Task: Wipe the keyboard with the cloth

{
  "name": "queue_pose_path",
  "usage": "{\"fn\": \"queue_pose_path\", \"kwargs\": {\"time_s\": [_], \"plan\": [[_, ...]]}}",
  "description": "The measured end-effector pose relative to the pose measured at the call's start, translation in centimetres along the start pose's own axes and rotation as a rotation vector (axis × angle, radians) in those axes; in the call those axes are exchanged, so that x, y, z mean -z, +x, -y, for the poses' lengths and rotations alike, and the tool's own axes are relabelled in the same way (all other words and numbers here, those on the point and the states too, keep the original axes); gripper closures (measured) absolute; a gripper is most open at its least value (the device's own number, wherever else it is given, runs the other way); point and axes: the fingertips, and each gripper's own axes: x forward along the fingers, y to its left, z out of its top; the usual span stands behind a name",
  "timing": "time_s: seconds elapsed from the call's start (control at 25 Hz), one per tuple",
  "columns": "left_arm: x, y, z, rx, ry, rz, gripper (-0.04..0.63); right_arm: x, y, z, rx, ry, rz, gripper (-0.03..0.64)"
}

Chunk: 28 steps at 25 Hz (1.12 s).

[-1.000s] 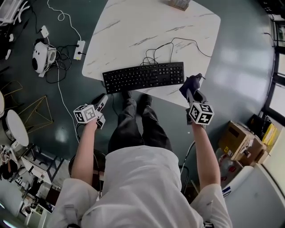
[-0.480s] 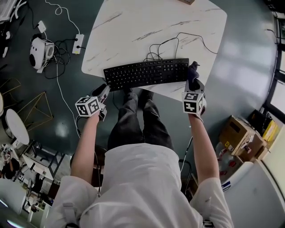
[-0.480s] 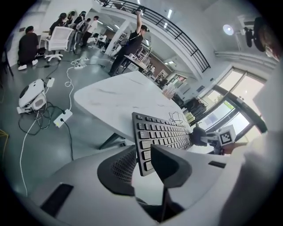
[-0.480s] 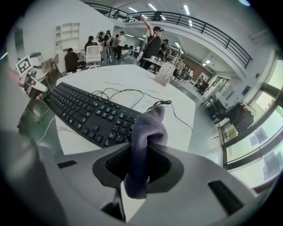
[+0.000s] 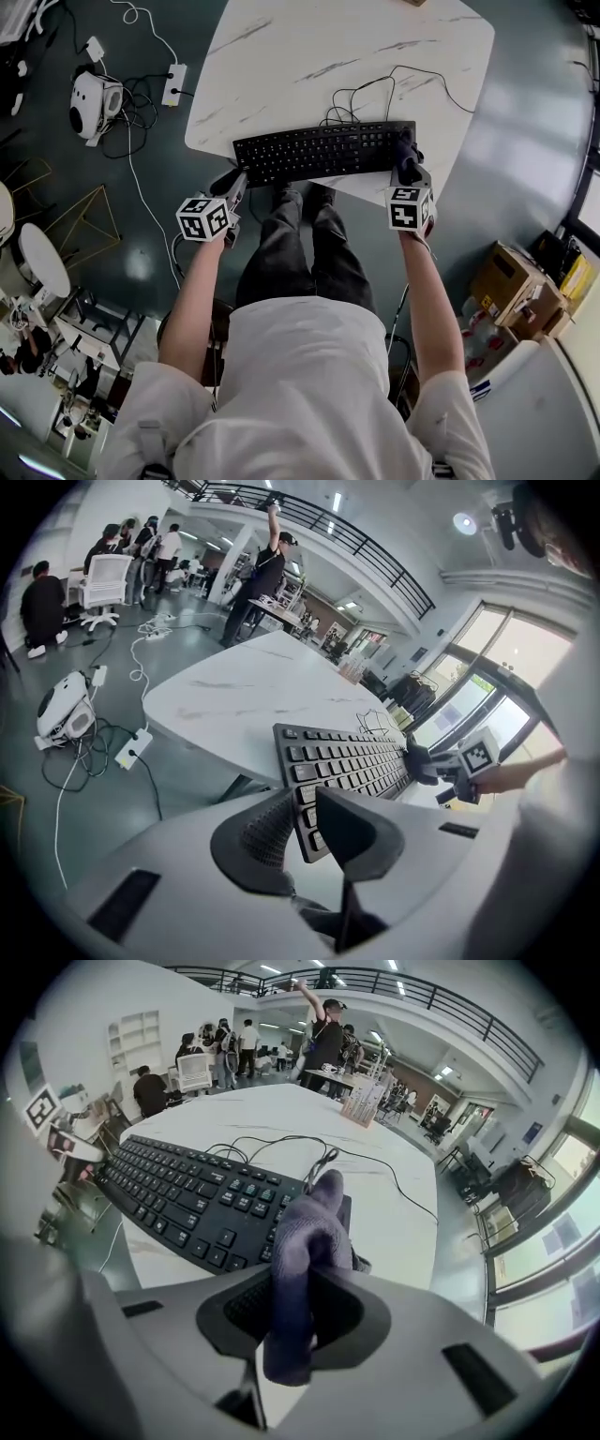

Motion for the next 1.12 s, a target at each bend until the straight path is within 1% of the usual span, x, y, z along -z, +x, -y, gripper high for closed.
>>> {"fn": "queue_pose_path", "kwargs": {"time_s": [0.2,0.36,0.48,0.56,0.68,0.76,0.92,1.12], "plan": [[0.0,-0.1,-0.4,-0.028,-0.006,0.010,0.535,-0.4,0.0,-0.7,0.008,0.035,0.003,0.525],[0.0,0.0,-0.4,-0.052,0.009,0.012,0.540,-1.2,-0.3,-3.2,-0.036,0.028,0.012,0.525],[-0.1,0.0,-0.5,-0.059,-0.013,0.019,0.540,-2.0,-0.4,-5.2,-0.059,0.021,0.019,0.525],[-0.3,0.1,-0.6,-0.061,-0.027,0.027,0.540,-2.4,-0.4,-6.0,-0.055,0.031,0.021,0.525],[-0.4,0.1,-0.7,-0.052,-0.046,0.040,0.545,-2.7,-0.4,-6.3,-0.038,0.076,0.013,0.525],[-0.5,0.0,-0.8,-0.043,-0.050,0.042,0.546,-2.9,-0.6,-6.9,-0.045,0.100,0.010,0.525],[-0.6,-0.1,-0.9,-0.035,-0.052,0.045,0.548,-4.1,-0.8,-9.6,-0.087,0.049,0.012,0.525],[-0.6,0.0,-0.9,-0.022,-0.065,0.052,0.548,-5.7,-0.8,-13.2,-0.106,0.038,0.040,0.525]]}}
